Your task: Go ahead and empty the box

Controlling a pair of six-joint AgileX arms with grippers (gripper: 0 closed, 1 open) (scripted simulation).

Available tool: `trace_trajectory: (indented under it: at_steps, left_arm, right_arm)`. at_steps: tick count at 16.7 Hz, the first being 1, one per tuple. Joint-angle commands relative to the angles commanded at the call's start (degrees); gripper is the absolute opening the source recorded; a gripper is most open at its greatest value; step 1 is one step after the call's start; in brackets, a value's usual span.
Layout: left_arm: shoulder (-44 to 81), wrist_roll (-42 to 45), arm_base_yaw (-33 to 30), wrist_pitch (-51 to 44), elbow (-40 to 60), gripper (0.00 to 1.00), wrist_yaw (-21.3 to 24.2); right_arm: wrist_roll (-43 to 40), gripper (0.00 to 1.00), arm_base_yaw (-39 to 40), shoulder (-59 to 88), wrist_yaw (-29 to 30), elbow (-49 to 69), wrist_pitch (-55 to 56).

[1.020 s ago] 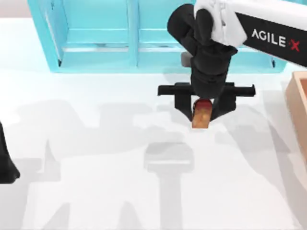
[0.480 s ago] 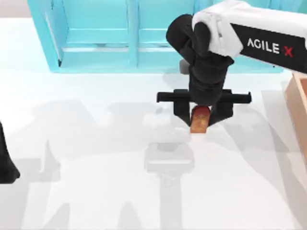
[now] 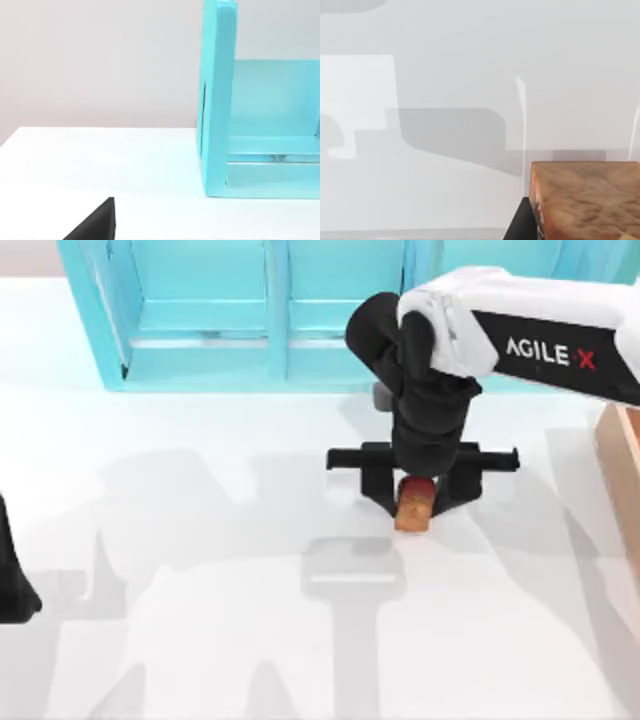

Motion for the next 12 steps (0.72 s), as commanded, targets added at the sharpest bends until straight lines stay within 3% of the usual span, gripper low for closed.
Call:
trace_trajectory:
  at_steps: [12]
  left_arm:
    - [0.0, 0.0, 0.0, 0.0, 0.0, 1.00, 0.0]
  right_arm:
    - [0.0, 0.98, 0.0, 0.0, 0.0, 0.0, 0.0]
